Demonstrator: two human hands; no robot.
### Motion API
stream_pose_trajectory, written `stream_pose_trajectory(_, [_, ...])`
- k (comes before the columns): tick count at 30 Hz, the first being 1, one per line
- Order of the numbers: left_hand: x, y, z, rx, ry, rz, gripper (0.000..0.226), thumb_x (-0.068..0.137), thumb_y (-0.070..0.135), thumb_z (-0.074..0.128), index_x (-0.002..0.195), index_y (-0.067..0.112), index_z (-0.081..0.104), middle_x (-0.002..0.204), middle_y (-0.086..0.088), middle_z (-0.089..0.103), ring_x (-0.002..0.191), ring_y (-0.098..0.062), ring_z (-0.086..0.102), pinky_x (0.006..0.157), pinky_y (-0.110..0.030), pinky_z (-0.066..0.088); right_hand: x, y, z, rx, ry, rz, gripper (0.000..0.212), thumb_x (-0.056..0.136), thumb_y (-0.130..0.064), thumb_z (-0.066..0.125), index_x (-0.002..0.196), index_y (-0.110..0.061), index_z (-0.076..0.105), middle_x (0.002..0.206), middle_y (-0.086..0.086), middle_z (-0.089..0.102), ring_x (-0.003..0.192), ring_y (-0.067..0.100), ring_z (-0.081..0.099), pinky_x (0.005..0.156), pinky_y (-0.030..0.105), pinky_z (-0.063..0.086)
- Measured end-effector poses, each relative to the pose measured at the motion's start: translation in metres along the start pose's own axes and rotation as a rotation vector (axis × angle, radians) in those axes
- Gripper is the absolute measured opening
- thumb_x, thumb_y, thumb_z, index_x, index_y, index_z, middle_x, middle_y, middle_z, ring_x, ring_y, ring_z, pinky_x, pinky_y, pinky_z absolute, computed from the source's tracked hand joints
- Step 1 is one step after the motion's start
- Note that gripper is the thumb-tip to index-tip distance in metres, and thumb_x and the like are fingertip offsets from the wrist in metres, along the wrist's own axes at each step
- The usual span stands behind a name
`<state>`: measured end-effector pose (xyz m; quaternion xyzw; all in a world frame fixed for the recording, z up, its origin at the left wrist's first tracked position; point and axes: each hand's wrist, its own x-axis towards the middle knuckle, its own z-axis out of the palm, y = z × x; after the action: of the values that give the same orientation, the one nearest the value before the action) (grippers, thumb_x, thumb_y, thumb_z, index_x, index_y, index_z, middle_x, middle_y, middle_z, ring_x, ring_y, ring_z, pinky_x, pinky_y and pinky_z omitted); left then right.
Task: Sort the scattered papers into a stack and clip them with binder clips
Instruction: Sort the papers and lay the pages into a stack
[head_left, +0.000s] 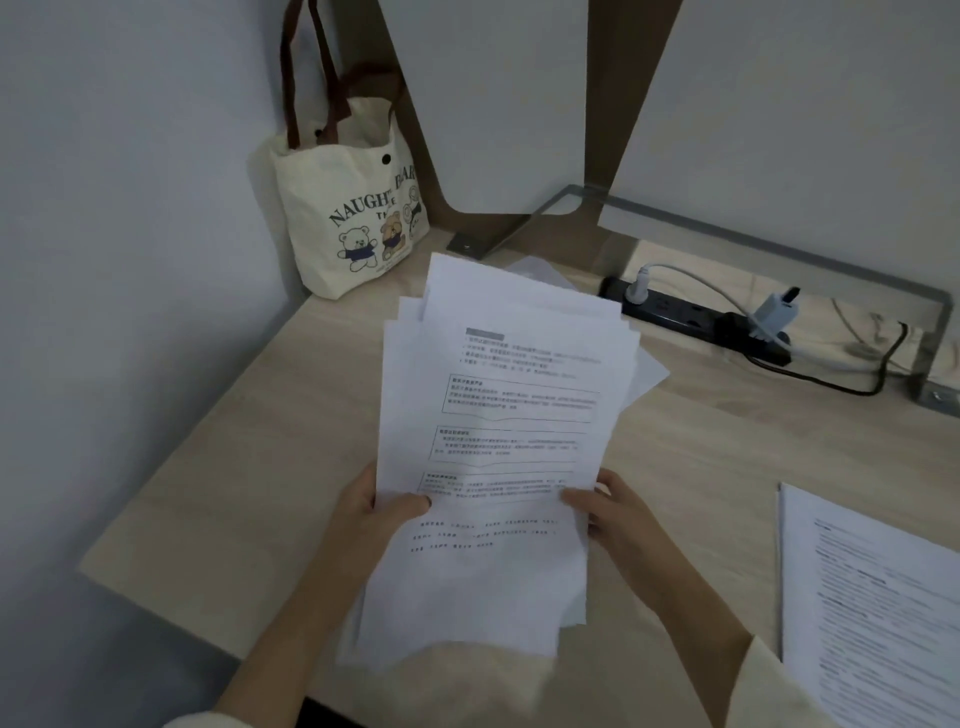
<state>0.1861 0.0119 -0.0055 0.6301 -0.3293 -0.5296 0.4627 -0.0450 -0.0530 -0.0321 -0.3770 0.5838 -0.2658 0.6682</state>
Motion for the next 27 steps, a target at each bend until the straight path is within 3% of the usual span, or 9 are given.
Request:
stream_pose_trajectory(3, [0.001,0.019,0.002,0.0,0.03,0.086,0.029,0.063,0.016,0.059,0.088,0.028,0.068,0.084,0.015,0.075,0.079,-0.005,0.07,0.061,-0.015,0.053,-0.015,-0.031,-0.006,-0.003,0.009,-0.228,0.038,0.086,-0.003,0.053,0.12,-0.021,0.056,0.11,-0.006,0.071,0.097,0.012,0.068,0.073,0.024,0.054])
stream_pose_trajectory(7, [0.004,0.037,0.005,-0.017,0.071,0.215,0.036,0.061,0.023,0.065,0.097,0.027,0.067,0.087,0.02,0.073,0.083,0.002,0.068,0.066,-0.011,0.051,-0.034,-0.066,-0.008,0.017,0.044,-0.443,0.038,0.089,-0.001,0.047,0.116,-0.023,0.062,0.116,-0.011,0.068,0.11,0.009,0.061,0.091,0.028,0.047])
stream_pose_trajectory(9, [0.005,0.039,0.004,-0.036,0.1,0.26,0.051,0.057,0.036,0.065,0.106,0.023,0.065,0.095,0.018,0.073,0.09,0.0,0.067,0.07,-0.011,0.051,-0.036,-0.068,-0.007,-0.006,0.067,-0.443,0.038,0.089,-0.002,0.047,0.116,-0.023,0.062,0.116,-0.012,0.068,0.11,0.005,0.06,0.092,0.026,0.045])
stream_pose_trajectory(13, [0.007,0.027,0.011,-0.03,0.137,0.269,0.061,0.055,0.038,0.065,0.112,0.017,0.06,0.105,0.005,0.071,0.1,-0.011,0.065,0.08,-0.026,0.054,-0.034,-0.051,0.003,-0.089,0.086,-0.361,0.035,0.089,0.0,0.047,0.103,-0.028,0.063,0.099,-0.019,0.069,0.087,-0.012,0.062,0.072,0.012,0.046])
stream_pose_trajectory(14, [0.007,0.023,0.013,-0.027,0.137,0.255,0.058,0.053,0.037,0.066,0.108,0.02,0.061,0.102,0.008,0.072,0.097,-0.007,0.066,0.078,-0.023,0.054,-0.034,-0.048,0.006,-0.089,0.081,-0.351,0.035,0.089,0.0,0.047,0.101,-0.028,0.063,0.095,-0.02,0.07,0.085,-0.012,0.063,0.068,0.008,0.047])
stream_pose_trajectory(17, [0.009,0.016,0.017,-0.024,0.156,0.244,0.044,0.057,0.02,0.066,0.101,0.026,0.061,0.092,0.022,0.072,0.085,0.003,0.066,0.068,-0.011,0.051,-0.033,-0.046,0.008,-0.032,0.103,-0.356,0.031,0.09,-0.004,0.047,0.101,-0.027,0.065,0.093,-0.02,0.072,0.086,-0.008,0.064,0.064,0.005,0.048])
stream_pose_trajectory(23, [0.014,0.002,0.009,-0.021,0.183,0.201,0.029,0.083,0.011,0.064,0.109,0.023,0.059,0.101,0.01,0.07,0.094,-0.002,0.064,0.07,-0.009,0.049,-0.025,-0.037,0.012,-0.081,0.071,-0.292,0.044,0.085,0.006,0.04,0.103,-0.025,0.065,0.098,-0.015,0.072,0.091,-0.001,0.064,0.069,0.013,0.05])
stream_pose_trajectory(27, [0.02,-0.004,-0.007,0.04,0.285,0.159,0.014,0.09,0.013,0.055,0.101,0.021,0.059,0.094,0.011,0.066,0.078,0.002,0.065,0.058,-0.011,0.049,0.005,-0.032,0.009,-0.288,0.162,-0.282,0.042,0.085,0.009,0.042,0.117,-0.014,0.056,0.114,0.0,0.062,0.109,0.015,0.058,0.078,0.011,0.045])
